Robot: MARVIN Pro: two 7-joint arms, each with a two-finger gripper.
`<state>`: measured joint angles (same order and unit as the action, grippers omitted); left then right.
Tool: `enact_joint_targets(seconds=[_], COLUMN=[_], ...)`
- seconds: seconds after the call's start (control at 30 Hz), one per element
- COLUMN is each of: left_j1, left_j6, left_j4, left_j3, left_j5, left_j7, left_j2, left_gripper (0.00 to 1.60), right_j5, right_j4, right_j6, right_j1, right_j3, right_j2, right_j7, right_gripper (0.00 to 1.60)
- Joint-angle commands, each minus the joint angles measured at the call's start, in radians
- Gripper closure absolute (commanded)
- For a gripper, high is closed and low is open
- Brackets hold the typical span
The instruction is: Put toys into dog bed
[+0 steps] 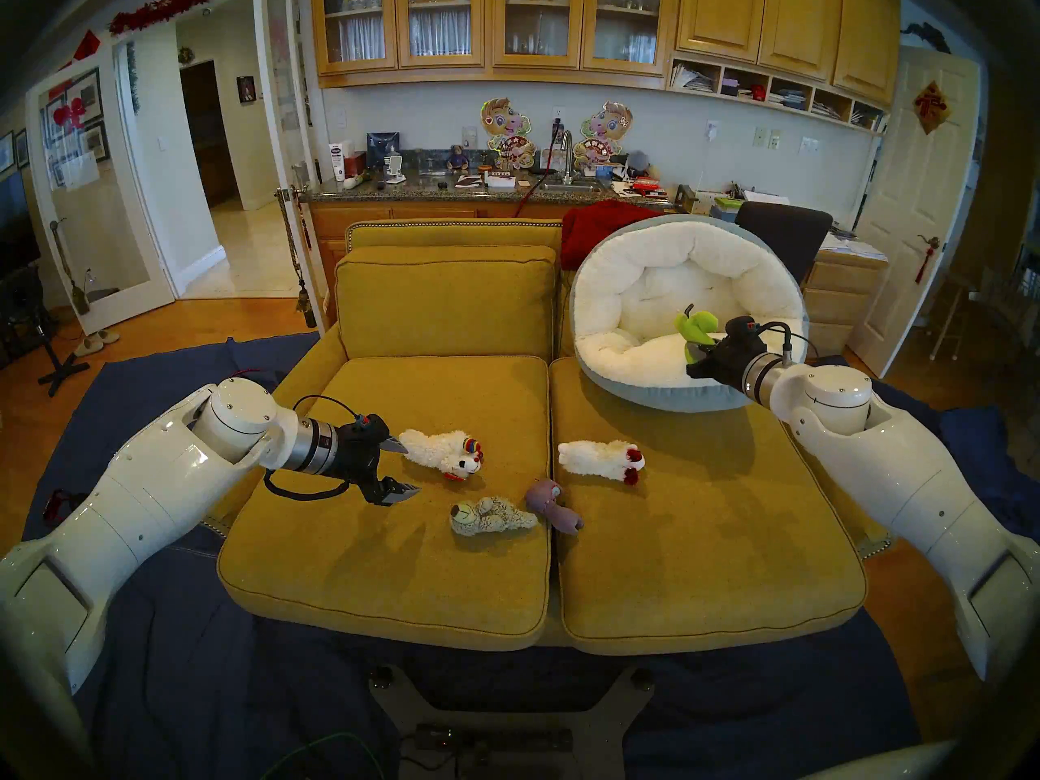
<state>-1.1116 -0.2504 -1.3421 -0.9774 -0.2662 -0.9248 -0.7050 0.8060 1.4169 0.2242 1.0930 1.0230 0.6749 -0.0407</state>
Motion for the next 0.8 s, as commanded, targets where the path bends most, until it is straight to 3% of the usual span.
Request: enact_joint_targets(seconds=[0.0,0.77], left_j1=[0.029,0.029], left_j6=[0.002,0.002], left_j4=[-0.01,-0.011], left_j3=[-0.017,-0.017], left_j5=[-0.004,-0.005], left_j7=[-0.001,-0.001], left_j2=[0.001,0.001], left_gripper=[0.0,0.0], right_j5=[-0.06,-0.29], right_j4=[-0.038,-0.261], right_j6=[0.007,0.001], right_j1=[-0.101,-0.265], right_j3=[0.058,0.019], right_j2=[0.069,0.218], right_j7=[-0.013,-0.08], right_gripper=[1.6,1.6])
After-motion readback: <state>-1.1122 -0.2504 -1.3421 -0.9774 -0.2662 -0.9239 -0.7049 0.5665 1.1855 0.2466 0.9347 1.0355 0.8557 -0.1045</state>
